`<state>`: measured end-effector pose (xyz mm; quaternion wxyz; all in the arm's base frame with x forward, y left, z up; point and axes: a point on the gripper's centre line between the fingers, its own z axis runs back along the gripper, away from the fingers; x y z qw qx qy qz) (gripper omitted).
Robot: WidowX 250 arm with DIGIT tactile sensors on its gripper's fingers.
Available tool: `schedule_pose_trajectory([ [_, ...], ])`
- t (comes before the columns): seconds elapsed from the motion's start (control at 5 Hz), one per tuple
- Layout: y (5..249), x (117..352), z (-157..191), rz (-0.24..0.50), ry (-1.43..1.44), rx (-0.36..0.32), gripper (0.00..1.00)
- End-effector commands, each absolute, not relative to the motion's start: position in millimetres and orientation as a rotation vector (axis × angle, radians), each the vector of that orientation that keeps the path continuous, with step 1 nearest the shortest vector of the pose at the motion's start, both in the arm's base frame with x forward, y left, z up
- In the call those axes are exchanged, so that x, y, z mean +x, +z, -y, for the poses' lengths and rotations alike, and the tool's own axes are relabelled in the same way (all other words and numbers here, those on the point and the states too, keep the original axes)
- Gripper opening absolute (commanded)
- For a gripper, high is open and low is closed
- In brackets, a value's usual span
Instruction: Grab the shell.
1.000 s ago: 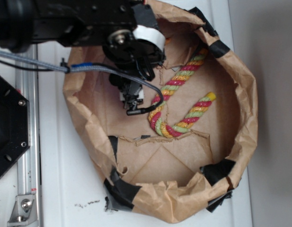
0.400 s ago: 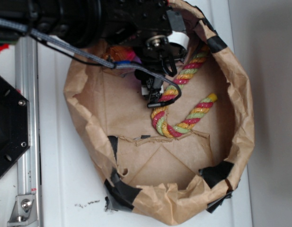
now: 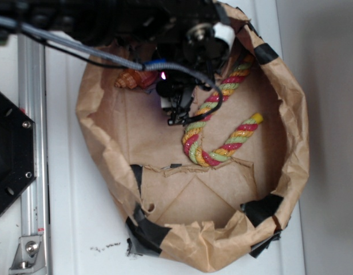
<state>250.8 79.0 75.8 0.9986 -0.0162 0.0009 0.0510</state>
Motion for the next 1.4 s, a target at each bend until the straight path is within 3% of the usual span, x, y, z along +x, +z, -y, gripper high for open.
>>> schedule_pose_trajectory([
  [0.0,166,270,-32,0.114,-0.011,-0.122,0.00],
  [0.2,162,270,-18,0.086,-0.051,-0.124,0.00],
  [0.4,142,266,-35,0.082,-0.010,-0.044,1.00],
  [0.6,115,258,-69,0.073,-0.008,0.022,1.00],
  [0.8,109,241,-81,0.037,0.023,0.107,1.00],
  [1.2,105,222,-92,-0.016,0.026,0.080,1.00],
])
